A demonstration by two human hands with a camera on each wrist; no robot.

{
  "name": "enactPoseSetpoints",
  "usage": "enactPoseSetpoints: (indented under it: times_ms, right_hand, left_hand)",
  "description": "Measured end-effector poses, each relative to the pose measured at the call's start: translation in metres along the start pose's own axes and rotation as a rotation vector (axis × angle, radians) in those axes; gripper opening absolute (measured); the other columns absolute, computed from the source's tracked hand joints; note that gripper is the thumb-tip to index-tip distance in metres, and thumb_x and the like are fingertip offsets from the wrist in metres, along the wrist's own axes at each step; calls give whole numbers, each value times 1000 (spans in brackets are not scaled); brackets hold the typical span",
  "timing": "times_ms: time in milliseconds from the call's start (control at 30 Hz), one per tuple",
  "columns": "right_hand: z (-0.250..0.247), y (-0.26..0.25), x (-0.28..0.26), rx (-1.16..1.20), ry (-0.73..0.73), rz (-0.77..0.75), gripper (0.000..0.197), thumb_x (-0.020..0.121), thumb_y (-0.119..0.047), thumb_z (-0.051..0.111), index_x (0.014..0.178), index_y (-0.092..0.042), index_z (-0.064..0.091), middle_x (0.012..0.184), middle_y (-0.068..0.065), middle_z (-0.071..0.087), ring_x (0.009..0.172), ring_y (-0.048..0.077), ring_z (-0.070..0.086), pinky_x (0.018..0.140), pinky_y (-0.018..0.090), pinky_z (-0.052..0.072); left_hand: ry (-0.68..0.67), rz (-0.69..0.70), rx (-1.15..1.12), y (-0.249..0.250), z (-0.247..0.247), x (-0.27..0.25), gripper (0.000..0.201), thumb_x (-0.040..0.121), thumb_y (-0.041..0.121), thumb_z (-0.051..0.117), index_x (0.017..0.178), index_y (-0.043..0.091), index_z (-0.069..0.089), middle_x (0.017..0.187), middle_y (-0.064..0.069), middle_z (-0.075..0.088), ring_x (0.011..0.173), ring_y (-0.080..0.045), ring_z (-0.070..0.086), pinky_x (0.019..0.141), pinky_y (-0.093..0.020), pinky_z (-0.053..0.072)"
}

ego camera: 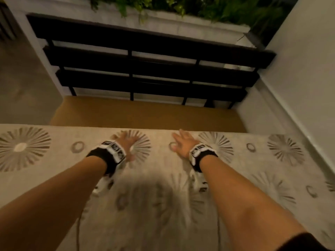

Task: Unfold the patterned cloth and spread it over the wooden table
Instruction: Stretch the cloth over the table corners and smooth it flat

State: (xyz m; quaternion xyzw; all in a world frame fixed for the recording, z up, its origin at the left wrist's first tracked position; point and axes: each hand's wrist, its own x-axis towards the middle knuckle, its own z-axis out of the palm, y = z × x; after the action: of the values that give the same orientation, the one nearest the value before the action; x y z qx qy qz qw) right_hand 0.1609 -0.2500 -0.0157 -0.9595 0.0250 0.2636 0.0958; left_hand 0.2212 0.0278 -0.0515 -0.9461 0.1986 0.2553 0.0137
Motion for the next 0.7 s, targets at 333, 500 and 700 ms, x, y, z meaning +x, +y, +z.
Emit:
enactPoseSetpoints:
  times_ms: [333, 500, 700]
  right_hand:
    - [-17, 256, -88, 54, 105, 588, 62, 98, -41, 25, 152, -16, 7, 160, 15, 3, 147, 33, 8, 119, 45, 12]
    - [-3, 214, -91, 52, 113, 143, 58, 99, -43, 31, 152, -27, 15, 161, 8, 3, 148, 25, 4, 120, 37, 7]
    - [-22, 243, -76, -84, 75, 4, 59, 97, -49, 26, 151, -33, 9, 162, 2, -2, 148, 26, 2, 119, 49, 10]
  left_hand:
    - [-88, -187, 18, 33, -22, -3, 92, 74, 52, 71, 149, 32, 22, 158, -15, 13, 143, -38, 20, 116, -48, 22]
    - [69, 94, 120, 170, -48, 7, 63, 84, 50, 45, 140, 23, 34, 148, -14, 34, 134, -39, 32, 110, -52, 32]
    - [8, 139, -79, 331, -36, 13, 109, 58, 91, 45, 147, 48, -1, 161, -13, -3, 147, -37, 9, 118, -51, 14]
